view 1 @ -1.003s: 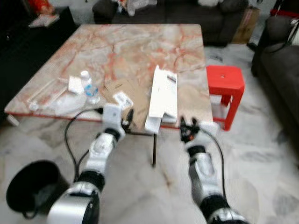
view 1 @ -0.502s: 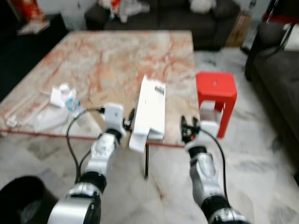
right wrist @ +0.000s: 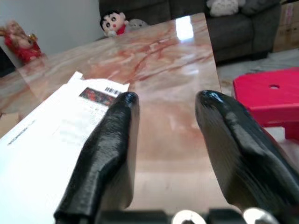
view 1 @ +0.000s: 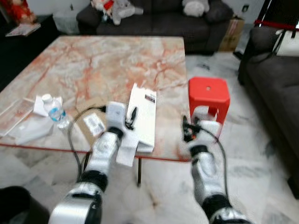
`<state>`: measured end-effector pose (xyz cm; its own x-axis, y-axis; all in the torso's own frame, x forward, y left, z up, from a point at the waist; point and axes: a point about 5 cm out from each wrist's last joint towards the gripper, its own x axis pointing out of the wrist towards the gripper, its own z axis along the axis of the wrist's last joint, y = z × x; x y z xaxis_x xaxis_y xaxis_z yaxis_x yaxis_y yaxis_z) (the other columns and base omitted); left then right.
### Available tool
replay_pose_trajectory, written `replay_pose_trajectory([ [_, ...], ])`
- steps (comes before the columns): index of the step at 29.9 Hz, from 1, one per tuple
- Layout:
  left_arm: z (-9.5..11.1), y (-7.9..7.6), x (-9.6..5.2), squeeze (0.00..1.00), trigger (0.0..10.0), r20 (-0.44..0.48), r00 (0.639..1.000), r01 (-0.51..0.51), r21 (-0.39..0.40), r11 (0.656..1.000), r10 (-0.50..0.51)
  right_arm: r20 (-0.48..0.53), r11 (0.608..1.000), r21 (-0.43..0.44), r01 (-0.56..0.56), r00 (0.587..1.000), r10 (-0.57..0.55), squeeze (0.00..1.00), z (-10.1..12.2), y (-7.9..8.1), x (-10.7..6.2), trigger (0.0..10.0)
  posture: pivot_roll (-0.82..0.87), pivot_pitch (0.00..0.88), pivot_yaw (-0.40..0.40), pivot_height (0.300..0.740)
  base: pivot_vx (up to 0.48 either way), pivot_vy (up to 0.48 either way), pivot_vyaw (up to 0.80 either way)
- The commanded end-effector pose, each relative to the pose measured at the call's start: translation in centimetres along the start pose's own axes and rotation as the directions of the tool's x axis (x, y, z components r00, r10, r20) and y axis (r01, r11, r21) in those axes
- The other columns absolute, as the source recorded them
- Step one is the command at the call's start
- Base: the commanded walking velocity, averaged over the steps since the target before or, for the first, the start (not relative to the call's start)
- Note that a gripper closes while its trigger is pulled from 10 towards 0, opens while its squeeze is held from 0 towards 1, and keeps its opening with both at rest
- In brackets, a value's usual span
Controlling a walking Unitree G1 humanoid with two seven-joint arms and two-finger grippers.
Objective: Picking trash to rubbish bin
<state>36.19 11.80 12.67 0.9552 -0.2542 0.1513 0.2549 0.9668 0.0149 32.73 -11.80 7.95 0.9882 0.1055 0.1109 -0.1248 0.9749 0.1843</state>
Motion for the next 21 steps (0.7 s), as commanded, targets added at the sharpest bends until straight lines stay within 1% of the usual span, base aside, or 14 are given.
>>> replay_pose_trajectory([
  [1, 0.08, -0.77, 0.2, 0.0, 10.0, 0.005, 1.0, 0.014, -0.019, 1.0, -0.014, 0.004, 1.0, -0.015, 0.007, 1.0, -0.007, 0.0, 0.13, -0.54, -0.09, 10.0, 0.19, 0.068, 0.043, 0.74, 0.36, 0.0, 0.8],
  [2, 0.09, -0.79, 0.2, 0.0, 10.0, 0.005, 1.0, 0.014, -0.019, 1.0, -0.014, 0.01, 1.0, -0.008, 0.013, 1.0, -0.013, 0.0, 0.16, -0.52, -0.11, 10.0, 0.19, 0.068, 0.043, 0.74, 0.356, 0.0, 0.8],
  [5, 0.14, -0.81, 0.22, 0.0, 10.0, 0.009, 1.0, 0.01, -0.015, 1.0, -0.01, 0.009, 0.999, 0.033, 0.037, 0.999, -0.037, 0.0, 0.15, -0.76, -0.08, 10.0, 0.19, 0.069, 0.04, 0.74, 0.33, 0.0, 0.0],
  [8, 0.25, -0.84, 0.2, 0.0, 10.0, 0.02, 1.0, 0.011, -0.018, 1.0, -0.011, 0.011, 0.999, 0.021, 0.037, 0.999, -0.038, 0.0, 0.26, -0.89, -0.03, 10.0, 0.19, 0.069, 0.04, 0.74, 0.0, 0.0, 0.0],
  [18, 0.18, -1.07, 0.28, 0.0, 10.0, 0.01, 1.0, 0.014, -0.006, 1.0, -0.014, 0.005, 0.999, 0.012, 0.031, 1.0, -0.031, 0.0, 0.19, -0.98, -0.07, 10.0, 0.18, 0.06, 0.036, 0.74, 0.0, 0.0, 0.0],
  [19, 0.13, -1.11, 0.29, 0.23, 10.0, 0.006, 1.0, 0.017, -0.014, 1.0, -0.017, 0.004, 0.999, 0.011, 0.031, 1.0, -0.031, 0.0, 0.18, -0.99, -0.07, 10.0, 0.18, 0.06, 0.036, 0.74, 0.0, 0.0, 0.0],
  [20, 0.09, -1.13, 0.3, 0.23, 10.0, 0.003, 1.0, 0.019, -0.021, 1.0, -0.019, 0.003, 0.999, 0.011, 0.031, 1.0, -0.031, 0.0, 0.17, -0.99, -0.07, 10.0, 0.18, 0.06, 0.036, 0.74, 0.0, 0.0, 0.0],
  [21, 0.07, -1.08, 0.31, 1.0, 10.0, 0.0, 1.0, 0.011, -0.022, 1.0, -0.011, 0.003, 0.999, 0.01, 0.03, 1.0, -0.03, 0.0, 0.18, -0.99, -0.06, 10.0, 0.18, 0.06, 0.036, 0.74, 0.0, 0.0, 0.0],
])
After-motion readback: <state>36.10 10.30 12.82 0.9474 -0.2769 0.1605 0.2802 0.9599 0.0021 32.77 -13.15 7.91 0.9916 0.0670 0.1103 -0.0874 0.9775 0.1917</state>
